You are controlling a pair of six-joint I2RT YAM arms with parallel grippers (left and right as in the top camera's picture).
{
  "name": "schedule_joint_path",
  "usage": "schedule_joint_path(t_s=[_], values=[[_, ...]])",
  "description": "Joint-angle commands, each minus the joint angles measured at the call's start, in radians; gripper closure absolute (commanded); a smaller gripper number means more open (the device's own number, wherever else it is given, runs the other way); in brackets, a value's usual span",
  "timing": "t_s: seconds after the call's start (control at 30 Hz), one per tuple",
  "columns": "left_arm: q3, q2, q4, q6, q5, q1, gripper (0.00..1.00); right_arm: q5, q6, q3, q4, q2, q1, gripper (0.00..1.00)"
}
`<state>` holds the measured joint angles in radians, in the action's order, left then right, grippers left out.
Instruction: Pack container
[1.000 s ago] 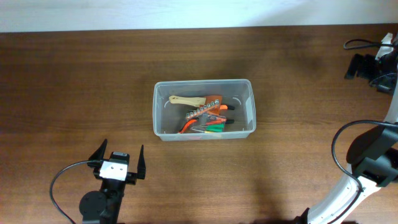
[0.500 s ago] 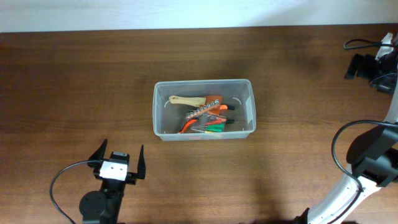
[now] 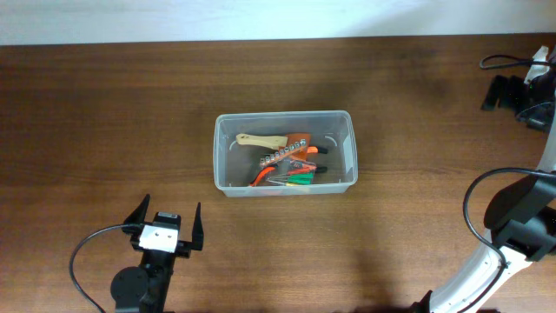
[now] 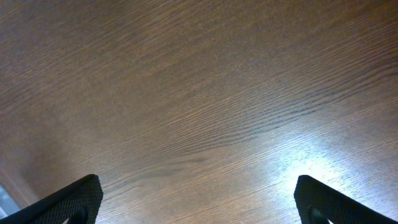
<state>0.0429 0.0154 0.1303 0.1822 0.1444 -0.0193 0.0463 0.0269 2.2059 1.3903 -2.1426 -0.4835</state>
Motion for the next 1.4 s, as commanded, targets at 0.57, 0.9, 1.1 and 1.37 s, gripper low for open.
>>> schedule_joint_path(t_s=[0.57,0.9,1.1,1.37], values=[[-0.007,-0.01,-0.003,-0.012,-0.011,-0.005,0.01,0.002,-0.005,-0.02,-0.199,0.167,0.039,0.01],[-0.007,-0.01,-0.003,-0.012,-0.011,-0.005,0.01,0.002,-0.006,-0.492,-0.612,0.69,0.173,0.01],[-0.007,-0.01,-0.003,-0.012,-0.011,-0.005,0.01,0.002,-0.006,-0.837,-0.771,1.057,0.274,0.01],[-0.007,-0.01,-0.003,-0.012,-0.011,-0.005,0.01,0.003,-0.007,-1.198,-0.925,1.494,0.401,0.01]])
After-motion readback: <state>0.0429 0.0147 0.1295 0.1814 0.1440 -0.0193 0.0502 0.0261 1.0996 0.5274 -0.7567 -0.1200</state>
